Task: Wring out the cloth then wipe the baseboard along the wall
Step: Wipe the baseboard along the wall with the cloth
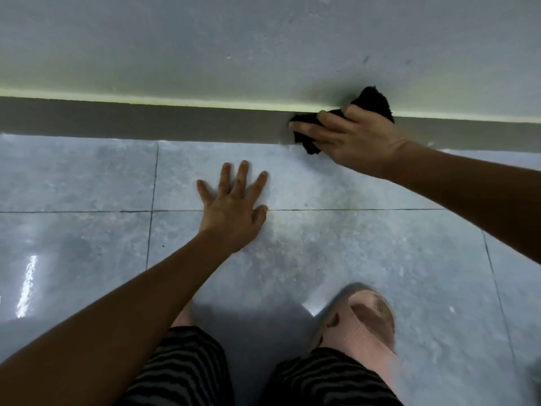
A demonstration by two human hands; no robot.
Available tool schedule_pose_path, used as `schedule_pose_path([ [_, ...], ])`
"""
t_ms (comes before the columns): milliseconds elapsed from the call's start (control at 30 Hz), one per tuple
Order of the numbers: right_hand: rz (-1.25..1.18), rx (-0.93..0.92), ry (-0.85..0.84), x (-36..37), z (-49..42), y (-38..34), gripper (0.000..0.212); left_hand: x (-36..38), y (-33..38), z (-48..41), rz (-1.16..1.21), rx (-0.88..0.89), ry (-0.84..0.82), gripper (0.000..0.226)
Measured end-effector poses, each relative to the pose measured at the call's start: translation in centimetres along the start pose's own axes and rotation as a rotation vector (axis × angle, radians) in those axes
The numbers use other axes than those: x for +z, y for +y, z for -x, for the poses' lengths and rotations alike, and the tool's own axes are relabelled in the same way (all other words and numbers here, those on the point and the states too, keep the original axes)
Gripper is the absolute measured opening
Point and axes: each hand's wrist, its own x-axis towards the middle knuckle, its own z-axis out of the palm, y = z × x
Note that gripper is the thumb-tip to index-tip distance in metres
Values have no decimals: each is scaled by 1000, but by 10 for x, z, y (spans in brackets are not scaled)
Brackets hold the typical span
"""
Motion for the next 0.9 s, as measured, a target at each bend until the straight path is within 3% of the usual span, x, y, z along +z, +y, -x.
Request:
schedule_pose_path([
  [100, -14, 18, 143, -7, -24, -10, 43, 1, 4, 0, 5, -20, 23, 63],
  [300, -26, -94, 55, 5, -27, -25, 48, -3, 21, -1, 63, -68, 28, 67],
  [433, 6, -169, 16, 25, 9, -8, 40, -2, 30, -12, 51, 37, 66, 70],
  [533, 77, -133, 53, 42, 27, 3, 36, -3, 39, -23, 40, 127, 61, 68],
  [733, 3, 103, 305, 32, 5, 1, 43, 2, 48, -31, -31, 152, 37, 69],
  [900, -72, -12, 158, 31, -10, -17, 41, 1, 50, -33, -48, 151, 46, 69],
])
